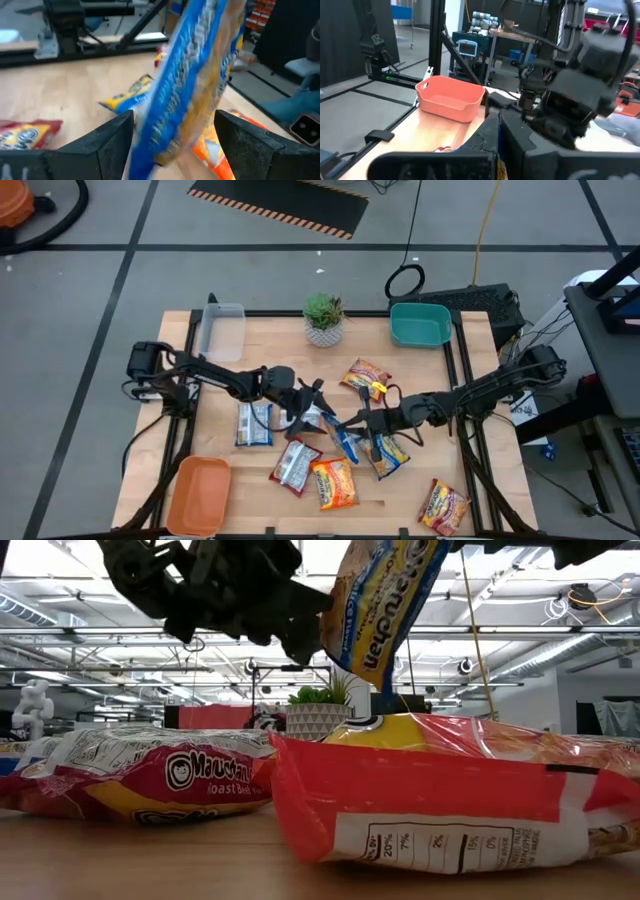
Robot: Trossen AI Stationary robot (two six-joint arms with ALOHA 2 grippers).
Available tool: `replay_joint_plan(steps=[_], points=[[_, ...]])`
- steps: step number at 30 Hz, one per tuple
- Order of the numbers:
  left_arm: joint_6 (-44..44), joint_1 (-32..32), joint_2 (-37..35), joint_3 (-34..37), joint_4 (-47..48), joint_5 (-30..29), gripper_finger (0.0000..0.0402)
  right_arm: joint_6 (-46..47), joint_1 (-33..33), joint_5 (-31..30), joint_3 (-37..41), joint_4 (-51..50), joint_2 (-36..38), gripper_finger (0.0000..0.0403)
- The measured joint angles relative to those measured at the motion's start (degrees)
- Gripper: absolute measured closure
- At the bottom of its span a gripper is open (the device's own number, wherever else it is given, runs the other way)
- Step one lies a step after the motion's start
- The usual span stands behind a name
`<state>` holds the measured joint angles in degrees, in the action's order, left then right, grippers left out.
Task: Sort Maruchan noodles
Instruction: Put the top right blue noodle pack into the green bin
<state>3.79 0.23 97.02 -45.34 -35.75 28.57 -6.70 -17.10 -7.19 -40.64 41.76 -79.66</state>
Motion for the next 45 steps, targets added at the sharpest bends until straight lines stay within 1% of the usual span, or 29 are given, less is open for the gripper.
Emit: replay_joint_plan(steps=[4,11,17,20,27,29,32,37,42,45], points=[[-0.01,-0.09,2.96,0.03,-2.83,1.77,0.0121,-0.2,0.2,0.03,0.0,-0.02,0.0,0.0403],[-2.05,-0.04,6.97,-0.02,-11.24,6.02,0.0121,-1.37,0.29,-0.08,0.0,0.03,0.02,0.0403],[-1.99,-0.37,6.97,-0.02,-11.73,7.0,0.0126,-2.19,0.31,-0.18,0.0,0.02,0.02,0.0403],[-2.03,-0.37,6.97,-0.02,-11.84,7.0,0.0151,-2.88,0.31,-0.5,0.0,0.02,0.02,0.0403],[-1.81,-0.2,6.97,-0.02,-11.82,6.97,0.025,-3.01,0.93,-0.56,0.0,0.0,0.02,0.0403],[-1.79,-0.05,6.97,-0.02,-11.78,6.96,0.0268,-2.89,1.13,-0.62,0.0,0.0,0.02,0.0403],[-2.48,0.18,6.95,-0.02,-11.73,6.96,0.0277,-2.86,1.27,-3.18,0.0,-0.02,0.02,0.0402],[-4.1,0.85,6.9,-0.02,-11.59,6.78,0.028,-2.9,1.25,-8.12,0.02,0.37,0.81,0.0378],[-4.35,1.16,6.9,-0.02,-11.47,6.74,0.028,-1.04,0.8,-10.19,-0.02,-1.53,3.23,0.0333],[-4.35,1.16,6.54,-0.02,-11.08,4.67,0.0281,1.48,0.2,-13.24,0.0,-4.5,5.55,0.0306]])
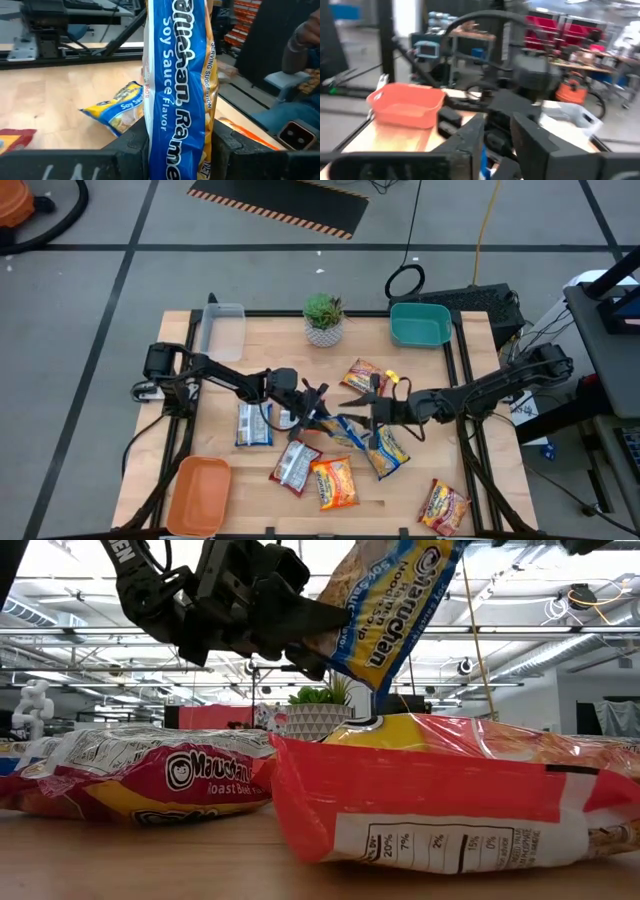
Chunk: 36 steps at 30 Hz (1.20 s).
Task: Sort Maruchan noodles
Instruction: Put the top right blue noodle pack into the green bin
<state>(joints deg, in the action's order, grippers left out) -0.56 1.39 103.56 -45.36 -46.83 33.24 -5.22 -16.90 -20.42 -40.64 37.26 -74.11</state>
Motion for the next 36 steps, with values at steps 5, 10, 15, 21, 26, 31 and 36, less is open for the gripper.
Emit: replay_joint_plan(steps=[5,10,15,21,26,31,36], points=[[-0.6,0.02,-0.66,0.0,0.18,-9.53,0.0281,8.31,-1.81,-13.26,0.0,-6.02,5.34,0.0268],[-0.67,0.04,-0.97,0.0,0.58,-22.88,0.0281,11.46,-5.7,-21.57,0.0,-10.56,9.95,0.0227],[0.49,0.04,-1.09,0.0,0.25,-29.24,0.0281,11.74,-8.5,-26.02,-1.8,-20.16,11.18,0.0188],[6.55,0.0,-1.32,-0.02,0.07,-32.66,0.0282,19.29,-8.55,-27.58,-6.72,-37.35,9.67,0.0156],[7.61,-0.41,-1.32,-0.02,0.05,-33.38,0.0282,17.1,-8.28,-27.5,-7.67,-38.8,7.32,0.0139],[7.52,-0.5,-1.32,-0.02,0.21,-33.34,0.0282,15.79,-6.98,-25.84,-7.67,-39.02,6.21,0.0137],[7.72,-1.18,-1.32,-0.02,0.27,-33.41,0.0282,16.8,-4.98,-19.81,-7.65,-39.74,6.15,0.0137]])
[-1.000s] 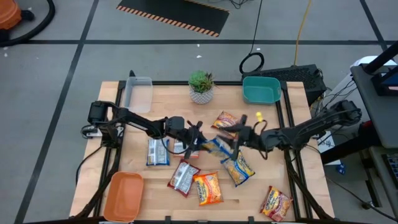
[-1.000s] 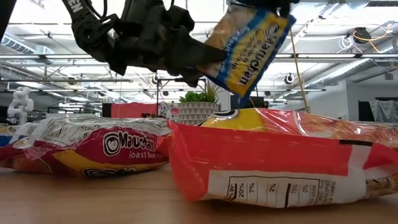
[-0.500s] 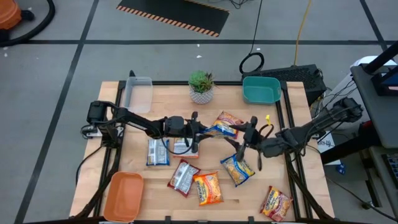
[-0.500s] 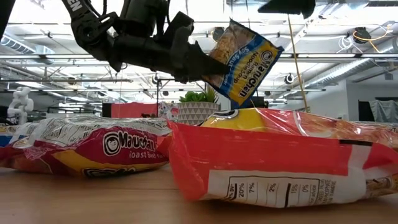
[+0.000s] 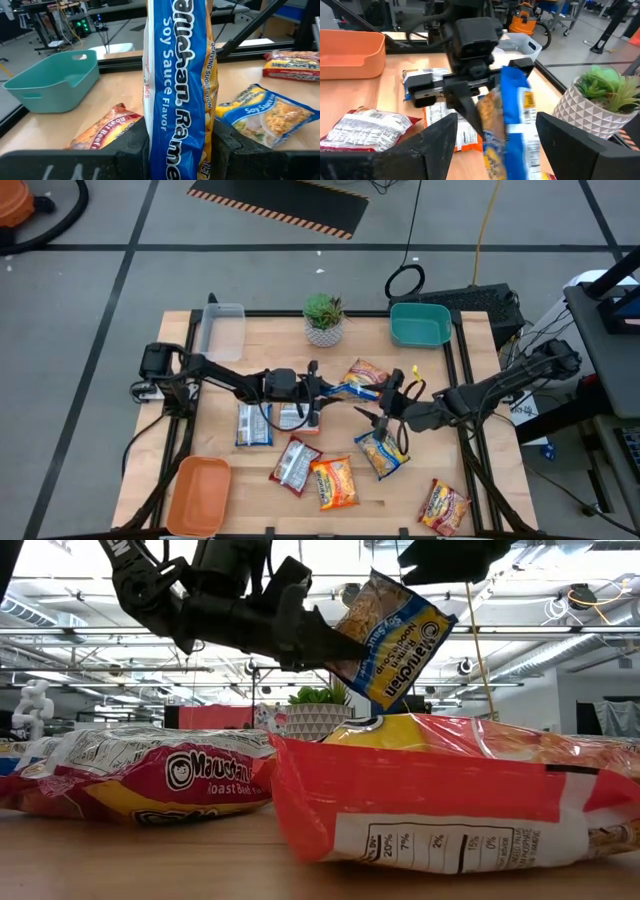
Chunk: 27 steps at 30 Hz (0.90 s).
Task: Sort Maruchan noodles
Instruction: Put the top right blue noodle pack into the green bin
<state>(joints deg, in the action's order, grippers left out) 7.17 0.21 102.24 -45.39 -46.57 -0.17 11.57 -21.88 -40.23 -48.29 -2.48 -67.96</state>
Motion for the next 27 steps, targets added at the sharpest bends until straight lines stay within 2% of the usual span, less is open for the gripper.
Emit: replay_joint_plan(steps=[7,11,18,24,27], points=[[0.08,-1.04,0.0,0.0,0.02,0.07,0.0282,1.43,1.91,0.07,0.0,-3.24,0.0,0.0137],[0.03,-1.09,0.0,-0.02,0.04,0.07,0.0282,3.55,3.53,3.47,0.04,-6.81,-0.22,0.0138],[-0.14,-1.09,0.02,-0.02,0.2,0.07,0.0282,4.61,5.49,7.65,0.56,-6.76,-1.14,0.014],[-0.14,-1.09,0.02,-0.04,0.17,0.07,0.0282,5.65,8.49,14.8,2.51,-7.2,-2.36,0.0178],[0.03,-1.09,0.02,-0.04,0.07,-0.1,0.0282,5.56,9.32,15.1,2.59,-6.81,-2.24,0.0216]])
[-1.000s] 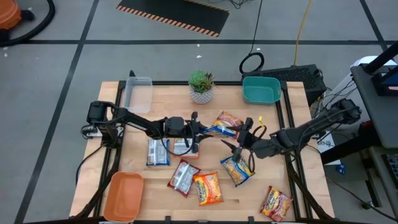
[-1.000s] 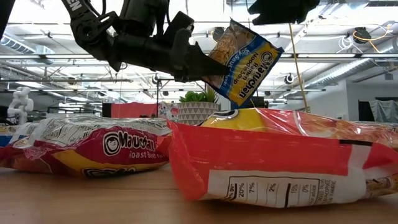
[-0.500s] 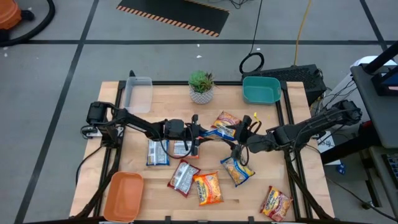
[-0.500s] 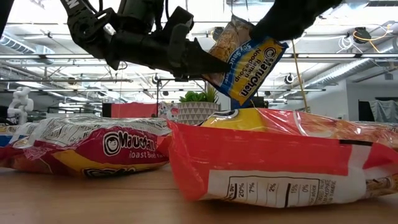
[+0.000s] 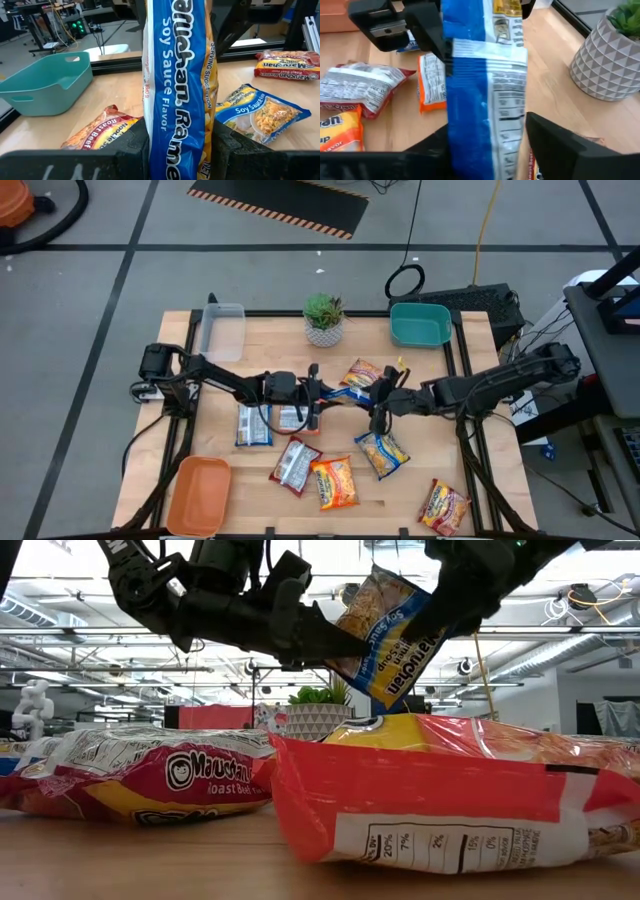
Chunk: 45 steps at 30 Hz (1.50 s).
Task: Sort Maruchan noodles
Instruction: Put the top right blue noodle pack into the green bin
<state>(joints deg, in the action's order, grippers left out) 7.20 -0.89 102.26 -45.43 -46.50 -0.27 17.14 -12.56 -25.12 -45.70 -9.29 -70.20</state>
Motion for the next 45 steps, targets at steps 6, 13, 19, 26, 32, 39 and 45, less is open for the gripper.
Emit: replay_joint_plan(steps=[6,13,19,26,32,39,45], points=[[0.02,0.0,0.0,-0.11,1.05,-0.26,0.0282,-1.8,0.17,0.67,0.01,-0.24,0.36,0.0287],[-1.31,-0.09,0.0,-0.11,1.84,-3.39,0.0261,-3.51,0.24,1.66,0.01,0.04,0.32,0.0304],[-2.93,-0.17,0.02,-0.04,4.02,-8.03,0.0175,-4.06,0.26,0.96,0.01,0.03,0.44,0.0305],[-3.41,-0.17,-5.55,0.02,13.67,-16.07,0.0094,0.95,0.28,-5.98,0.01,-1.01,2.16,0.0325],[-5.99,-0.17,-16.14,0.02,29.59,-19.65,0.0085,3.49,1.3,-8.27,0.01,-0.86,4.47,0.0329],[-12.72,-0.17,-25.34,0.0,46.01,-19.84,0.0085,6.63,6.15,-7.98,-0.03,-1.03,7.8,0.0329],[-15.08,-1.05,-28.04,0.02,53.1,-19.87,0.0085,7.74,14.78,-6.77,-0.08,-5.39,13.57,0.0329]])
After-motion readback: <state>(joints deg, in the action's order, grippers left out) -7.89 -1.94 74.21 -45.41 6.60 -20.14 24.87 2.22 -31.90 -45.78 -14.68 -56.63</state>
